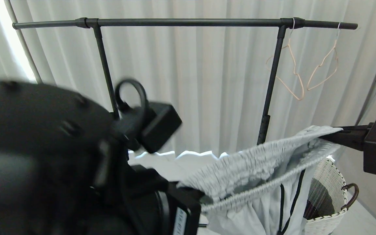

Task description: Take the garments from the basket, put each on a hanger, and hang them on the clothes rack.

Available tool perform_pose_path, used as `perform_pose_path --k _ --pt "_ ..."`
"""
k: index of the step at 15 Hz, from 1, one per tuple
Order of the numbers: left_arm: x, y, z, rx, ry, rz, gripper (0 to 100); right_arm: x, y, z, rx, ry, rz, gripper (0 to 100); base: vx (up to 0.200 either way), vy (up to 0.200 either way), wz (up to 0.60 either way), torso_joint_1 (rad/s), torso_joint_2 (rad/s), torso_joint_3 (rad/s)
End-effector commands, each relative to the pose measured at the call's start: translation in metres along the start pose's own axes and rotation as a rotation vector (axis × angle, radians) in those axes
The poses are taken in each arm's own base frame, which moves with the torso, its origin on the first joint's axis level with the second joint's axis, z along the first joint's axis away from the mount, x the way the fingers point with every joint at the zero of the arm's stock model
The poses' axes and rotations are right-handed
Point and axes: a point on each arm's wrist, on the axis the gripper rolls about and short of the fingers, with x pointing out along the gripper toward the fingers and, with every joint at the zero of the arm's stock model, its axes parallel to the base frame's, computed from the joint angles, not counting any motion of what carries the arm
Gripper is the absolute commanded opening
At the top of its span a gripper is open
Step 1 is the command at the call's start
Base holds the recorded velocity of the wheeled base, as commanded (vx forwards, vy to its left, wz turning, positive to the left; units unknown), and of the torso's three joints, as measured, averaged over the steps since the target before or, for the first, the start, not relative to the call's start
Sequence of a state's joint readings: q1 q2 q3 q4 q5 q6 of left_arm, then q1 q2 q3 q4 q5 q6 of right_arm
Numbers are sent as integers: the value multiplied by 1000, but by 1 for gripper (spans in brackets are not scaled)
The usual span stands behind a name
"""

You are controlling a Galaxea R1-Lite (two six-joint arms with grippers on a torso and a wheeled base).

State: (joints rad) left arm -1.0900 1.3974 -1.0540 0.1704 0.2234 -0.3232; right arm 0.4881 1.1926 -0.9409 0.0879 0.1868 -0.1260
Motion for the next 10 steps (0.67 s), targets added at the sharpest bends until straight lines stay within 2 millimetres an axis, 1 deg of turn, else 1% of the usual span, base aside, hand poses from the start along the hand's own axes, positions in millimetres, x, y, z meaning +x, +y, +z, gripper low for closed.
perform_pose_path --k 1,3,4,6,8,10 --pt "-83 12 52 -29 -169 -6 0 5 -2 8 -4 -11 0 0 0 0 0 0 0 0" --pt "-98 16 64 -42 -184 16 0 7 -4 19 -9 -38 -3 0 0 0 0 0 0 0" --pt "-102 18 66 -29 -178 33 0 8 -4 23 -11 -47 -3 0 0 0 0 0 0 0" --pt "-105 32 64 110 -148 155 0 9 -5 31 -20 -92 -6 0 0 0 0 0 0 0" --pt "-110 47 68 239 -152 302 0 8 -4 41 -31 -138 -3 0 0 0 0 0 0 0" --pt "-110 54 69 234 -149 350 0 10 -3 50 -39 -161 3 0 0 0 0 0 0 0"
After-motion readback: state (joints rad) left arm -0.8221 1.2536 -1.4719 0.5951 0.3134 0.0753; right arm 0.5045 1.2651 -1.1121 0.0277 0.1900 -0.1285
